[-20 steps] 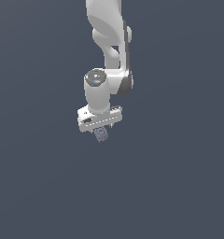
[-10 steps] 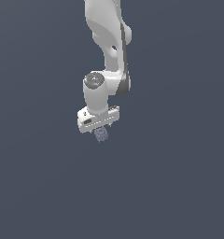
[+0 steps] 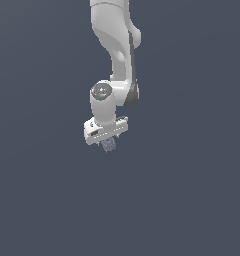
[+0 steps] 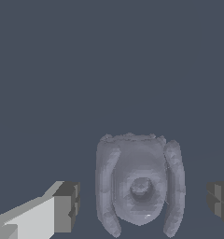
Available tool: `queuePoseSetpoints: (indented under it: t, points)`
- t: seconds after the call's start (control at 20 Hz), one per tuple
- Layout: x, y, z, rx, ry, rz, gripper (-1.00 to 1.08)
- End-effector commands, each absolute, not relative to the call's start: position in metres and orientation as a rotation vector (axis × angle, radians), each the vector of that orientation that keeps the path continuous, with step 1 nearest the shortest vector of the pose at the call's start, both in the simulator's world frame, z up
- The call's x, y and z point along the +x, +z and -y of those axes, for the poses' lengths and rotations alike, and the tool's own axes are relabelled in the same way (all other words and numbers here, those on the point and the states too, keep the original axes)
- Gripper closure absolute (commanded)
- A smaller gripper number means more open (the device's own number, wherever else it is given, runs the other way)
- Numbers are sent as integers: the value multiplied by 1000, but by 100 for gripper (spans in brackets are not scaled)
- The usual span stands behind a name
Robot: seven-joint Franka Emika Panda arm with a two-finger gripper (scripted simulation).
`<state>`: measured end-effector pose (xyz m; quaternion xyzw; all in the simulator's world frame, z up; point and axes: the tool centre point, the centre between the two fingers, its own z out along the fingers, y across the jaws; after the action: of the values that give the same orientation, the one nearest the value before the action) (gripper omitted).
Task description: Pick up the object and move it to a goal position.
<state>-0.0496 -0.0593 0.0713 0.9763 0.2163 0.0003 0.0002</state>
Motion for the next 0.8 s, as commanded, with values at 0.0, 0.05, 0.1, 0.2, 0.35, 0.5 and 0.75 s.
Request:
queuePoseSetpoints:
  t: [0.0,0.05,0.1,0.2,0.35,0.5,0.75]
  points:
    - [-51,58,59,3067,0,-681,-92]
    - [-51,54,59,3067,0,-682,-92]
    - [-51,50,59,3067,0,-682,-92]
    - [-51,44,59,3066,0,-683,-92]
    - [-50,40,59,3066,0,-684,-92]
    - [-50,40,59,3066,0,-684,108]
    - [-50,40,59,3066,0,-684,108]
